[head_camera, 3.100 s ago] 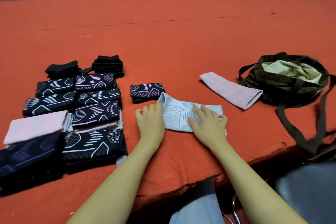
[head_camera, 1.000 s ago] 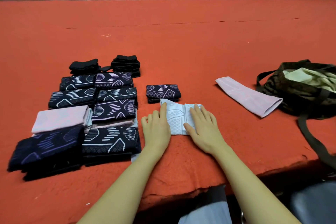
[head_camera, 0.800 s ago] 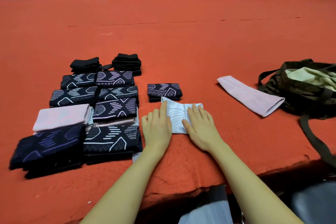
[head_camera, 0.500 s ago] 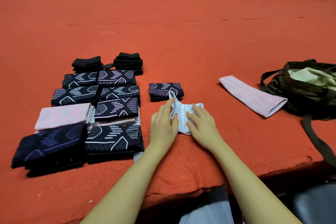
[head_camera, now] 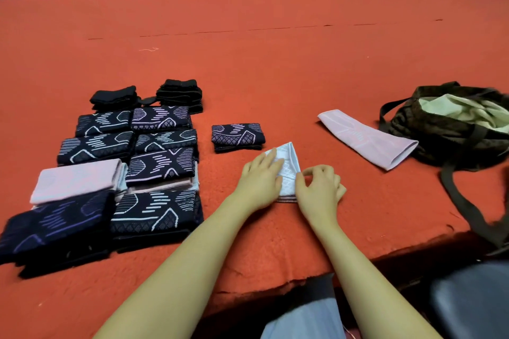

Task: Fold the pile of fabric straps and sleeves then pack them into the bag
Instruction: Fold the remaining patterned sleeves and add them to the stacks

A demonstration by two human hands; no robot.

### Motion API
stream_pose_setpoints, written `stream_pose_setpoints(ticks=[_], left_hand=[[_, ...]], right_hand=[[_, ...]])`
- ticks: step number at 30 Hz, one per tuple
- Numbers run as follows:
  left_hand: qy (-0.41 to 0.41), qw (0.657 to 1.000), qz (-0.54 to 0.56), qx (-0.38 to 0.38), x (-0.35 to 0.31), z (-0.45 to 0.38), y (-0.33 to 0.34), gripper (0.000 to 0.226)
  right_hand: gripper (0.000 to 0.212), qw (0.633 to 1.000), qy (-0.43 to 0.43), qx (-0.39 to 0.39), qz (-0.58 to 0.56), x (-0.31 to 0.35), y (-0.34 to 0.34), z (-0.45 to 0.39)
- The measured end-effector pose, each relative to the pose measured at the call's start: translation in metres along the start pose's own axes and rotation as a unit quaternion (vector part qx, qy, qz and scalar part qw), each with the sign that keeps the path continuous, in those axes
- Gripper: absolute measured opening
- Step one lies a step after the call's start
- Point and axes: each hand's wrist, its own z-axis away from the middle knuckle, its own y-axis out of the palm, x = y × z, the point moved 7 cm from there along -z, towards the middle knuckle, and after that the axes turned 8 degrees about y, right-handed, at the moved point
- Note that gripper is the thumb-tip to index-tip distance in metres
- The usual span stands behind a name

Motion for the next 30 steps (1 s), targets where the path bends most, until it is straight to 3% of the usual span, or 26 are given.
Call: stream_pose_setpoints(ticks=[2, 4, 10, 14, 16, 21, 26, 30], left_hand=[[-0.003, 0.994, -0.058, 0.098, 0.005, 0.0, 0.009, 0.053], [0.002, 0.987, -0.069, 0.143, 0.009, 0.001, 0.011, 0.054], [0.012, 0.973, -0.143, 0.181, 0.013, -0.004, 0.007, 0.054], [0.013, 0.972, -0.149, 0.183, 0.011, -0.003, 0.003, 0.054], [0.018, 0.978, -0.14, 0.15, 0.01, -0.002, -0.003, 0.055], [0.04, 0.988, -0.146, -0.034, 0.017, 0.001, -0.046, 0.064], [0.097, 0.97, -0.17, -0.144, 0.028, 0.004, -0.08, 0.057], [0.142, 0.94, -0.258, -0.169, 0.029, 0.006, -0.094, 0.046]], right_hand=[[0.012, 1.0, 0.0, 0.002, 0.03, -0.002, 0.002, 0.001], [0.012, 0.999, -0.004, -0.002, 0.044, -0.002, 0.003, 0.002], [0.033, 0.992, -0.01, 0.021, 0.122, -0.001, 0.014, -0.001], [0.026, 0.997, -0.027, 0.05, 0.054, -0.003, 0.014, -0.002], [0.02, 0.997, -0.055, 0.056, 0.004, 0.0, 0.012, 0.0], [0.017, 0.981, -0.146, 0.014, -0.125, 0.024, -0.006, 0.001], [0.013, 0.96, -0.248, -0.026, -0.127, 0.06, -0.017, -0.006], [0.016, 0.945, -0.307, -0.026, -0.107, 0.081, -0.013, -0.006]])
